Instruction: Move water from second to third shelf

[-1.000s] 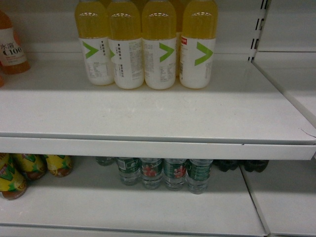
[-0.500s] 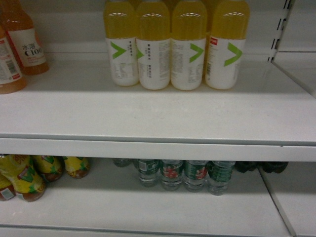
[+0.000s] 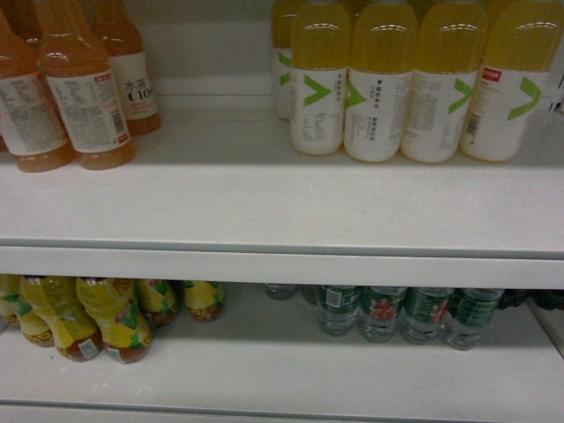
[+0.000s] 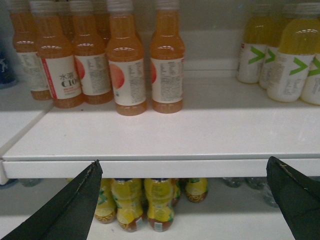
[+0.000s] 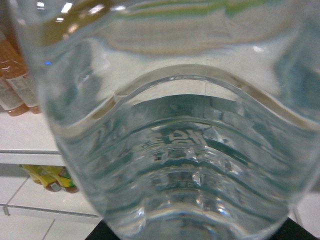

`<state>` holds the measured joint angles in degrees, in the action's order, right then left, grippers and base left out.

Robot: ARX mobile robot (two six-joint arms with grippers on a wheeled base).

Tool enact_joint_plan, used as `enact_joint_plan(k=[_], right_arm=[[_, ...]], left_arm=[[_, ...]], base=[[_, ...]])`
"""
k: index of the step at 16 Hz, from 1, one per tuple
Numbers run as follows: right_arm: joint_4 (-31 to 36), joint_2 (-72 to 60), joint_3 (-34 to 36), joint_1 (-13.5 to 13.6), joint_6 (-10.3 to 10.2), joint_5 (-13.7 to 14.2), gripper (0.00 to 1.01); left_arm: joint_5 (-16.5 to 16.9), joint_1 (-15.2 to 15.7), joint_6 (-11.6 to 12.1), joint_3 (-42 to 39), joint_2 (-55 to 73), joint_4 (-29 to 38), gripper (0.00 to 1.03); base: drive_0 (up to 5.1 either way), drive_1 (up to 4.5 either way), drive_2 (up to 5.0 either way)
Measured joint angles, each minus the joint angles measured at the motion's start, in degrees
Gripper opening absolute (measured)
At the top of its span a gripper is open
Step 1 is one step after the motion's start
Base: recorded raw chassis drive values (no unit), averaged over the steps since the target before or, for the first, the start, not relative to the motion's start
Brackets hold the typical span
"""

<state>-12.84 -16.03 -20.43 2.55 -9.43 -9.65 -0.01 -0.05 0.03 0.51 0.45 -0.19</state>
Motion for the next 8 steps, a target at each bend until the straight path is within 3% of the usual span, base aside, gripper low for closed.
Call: enact_joint_plan(k=[8], right_arm=[[0.04,0.04,0.02,0.0,0.0,-0.2,0.37]], left_arm=[[-0.02,0.0,0.0,0.0,0.0,-0.07,0.98]], base=[[-5.0,2.34,2.3]])
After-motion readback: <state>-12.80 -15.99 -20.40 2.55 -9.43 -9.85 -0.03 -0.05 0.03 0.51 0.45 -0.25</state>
